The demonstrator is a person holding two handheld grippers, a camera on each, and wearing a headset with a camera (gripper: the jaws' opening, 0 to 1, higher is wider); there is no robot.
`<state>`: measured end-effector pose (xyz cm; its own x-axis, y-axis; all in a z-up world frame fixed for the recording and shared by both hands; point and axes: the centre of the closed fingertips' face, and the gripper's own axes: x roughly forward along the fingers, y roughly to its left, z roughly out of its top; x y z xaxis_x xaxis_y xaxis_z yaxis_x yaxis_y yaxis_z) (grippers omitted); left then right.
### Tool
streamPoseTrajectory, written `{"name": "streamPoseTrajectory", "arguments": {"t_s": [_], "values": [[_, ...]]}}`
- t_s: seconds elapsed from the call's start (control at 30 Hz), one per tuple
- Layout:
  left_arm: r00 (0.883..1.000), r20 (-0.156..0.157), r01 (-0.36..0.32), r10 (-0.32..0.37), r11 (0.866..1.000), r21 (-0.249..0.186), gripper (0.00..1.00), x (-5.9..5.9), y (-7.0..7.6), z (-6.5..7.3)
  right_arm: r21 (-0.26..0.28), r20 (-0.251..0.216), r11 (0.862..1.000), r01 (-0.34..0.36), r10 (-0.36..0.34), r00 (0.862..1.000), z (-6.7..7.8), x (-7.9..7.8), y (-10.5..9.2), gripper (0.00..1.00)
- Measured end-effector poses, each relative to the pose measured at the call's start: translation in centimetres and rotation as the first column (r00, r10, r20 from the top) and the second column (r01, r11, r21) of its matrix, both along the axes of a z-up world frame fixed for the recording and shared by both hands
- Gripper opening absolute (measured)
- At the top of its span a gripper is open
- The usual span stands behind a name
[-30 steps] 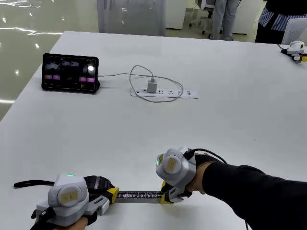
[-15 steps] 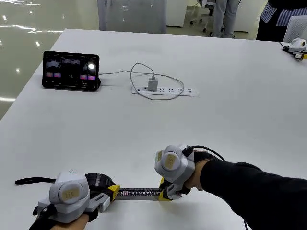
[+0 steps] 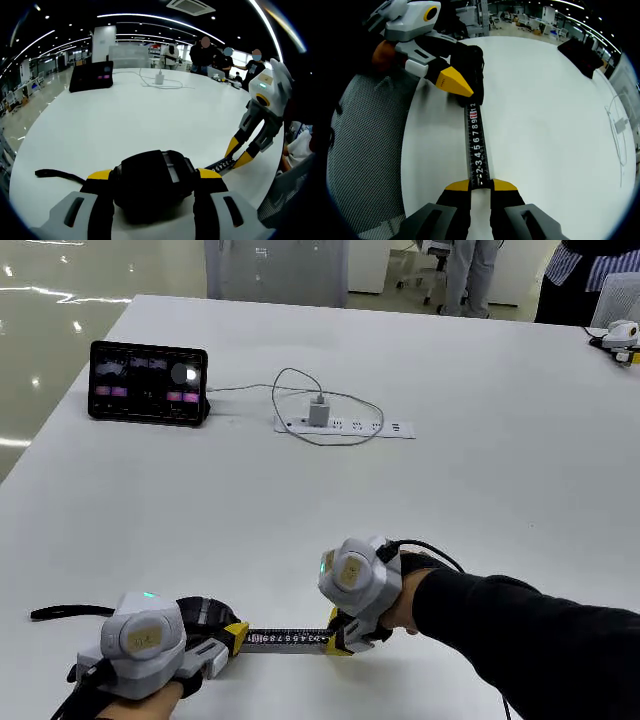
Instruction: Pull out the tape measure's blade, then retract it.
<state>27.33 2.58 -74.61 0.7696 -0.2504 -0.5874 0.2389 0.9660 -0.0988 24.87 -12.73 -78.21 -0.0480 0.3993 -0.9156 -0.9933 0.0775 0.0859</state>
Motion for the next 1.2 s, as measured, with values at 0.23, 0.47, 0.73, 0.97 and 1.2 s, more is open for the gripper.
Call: {"name": "streamPoseTrajectory", "arguments": {"t_s": [0.23,0.47,0.73,0.97,1.2], "values": [[1.000,0.002,0.001,-0.001,1.000,0.002,0.60,0.0,0.0,0.0,0.000,0.001,1.000,-0.002,0.002,1.000,0.0,0.0,0.3,0.10],[1.000,-0.002,0.001,-0.001,1.000,-0.005,0.59,0.0,0.0,0.0,0.003,0.001,1.000,0.000,0.000,1.000,0.0,0.0,0.6,0.10],[1.000,0.000,0.003,-0.003,1.000,0.001,0.60,0.1,0.0,0.0,0.006,-0.004,1.000,0.000,0.000,1.000,0.0,-0.1,1.2,0.10],[1.000,0.001,0.006,-0.006,1.000,-0.001,0.59,0.1,0.0,-0.1,0.021,-0.010,1.000,-0.004,0.004,1.000,0.1,-0.1,1.6,0.10],[1.000,0.004,0.007,-0.007,1.000,-0.007,0.59,0.0,0.0,-0.1,0.026,-0.006,1.000,-0.008,0.008,1.000,0.0,-0.2,2.3,0.10]]}}
